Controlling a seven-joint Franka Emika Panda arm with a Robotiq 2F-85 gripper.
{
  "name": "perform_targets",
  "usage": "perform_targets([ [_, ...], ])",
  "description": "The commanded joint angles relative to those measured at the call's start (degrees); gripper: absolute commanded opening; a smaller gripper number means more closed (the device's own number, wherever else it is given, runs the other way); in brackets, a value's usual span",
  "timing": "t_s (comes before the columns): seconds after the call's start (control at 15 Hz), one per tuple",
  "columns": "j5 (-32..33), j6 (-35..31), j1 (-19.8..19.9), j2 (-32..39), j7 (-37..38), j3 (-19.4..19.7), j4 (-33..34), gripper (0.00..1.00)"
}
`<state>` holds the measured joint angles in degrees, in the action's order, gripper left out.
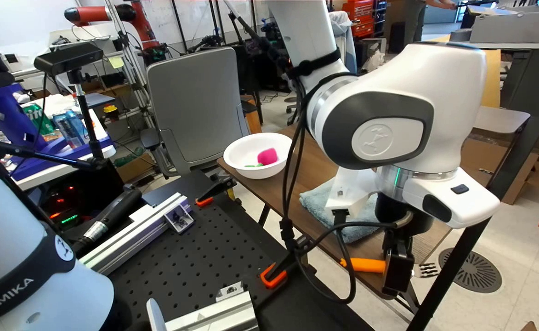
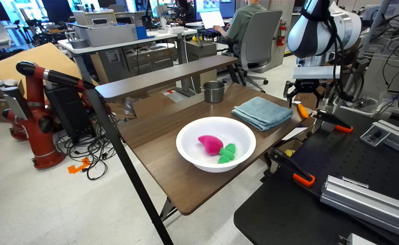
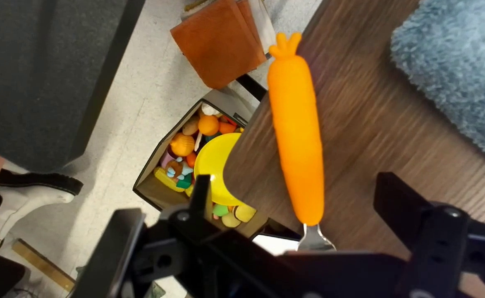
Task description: Move the fork to the left side of the table
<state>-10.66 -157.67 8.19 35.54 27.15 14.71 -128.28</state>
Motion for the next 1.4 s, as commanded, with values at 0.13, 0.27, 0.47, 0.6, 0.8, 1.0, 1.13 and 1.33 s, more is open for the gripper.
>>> perform_targets([
  [0.13,-0.37,-1.49,-1.67,1.82,0.14,1.14,1.28,0.68],
  [0.27,-0.01,-2.25,-2.10,1.65,-0.02,1.37,1.21,0.51],
  [0.47,0.16,-3.15,-2.52,1.67,-0.35,1.44,1.10,0.27],
  [0.6,0.03,-3.21,-2.41,1.49,-0.66,1.29,1.01,0.12],
  [0.8,-0.61,-2.66,-1.62,0.84,-1.18,0.68,0.91,0.05],
  [1.0,-0.92,-2.57,-1.14,-0.47,-1.84,0.22,0.26,0.05],
  [1.13,-1.00,-2.46,-0.94,-1.81,-2.34,0.07,-0.36,0.05],
  [1.33,-1.30,-1.87,-0.38,-5.44,-3.39,-0.37,-1.68,0.05],
])
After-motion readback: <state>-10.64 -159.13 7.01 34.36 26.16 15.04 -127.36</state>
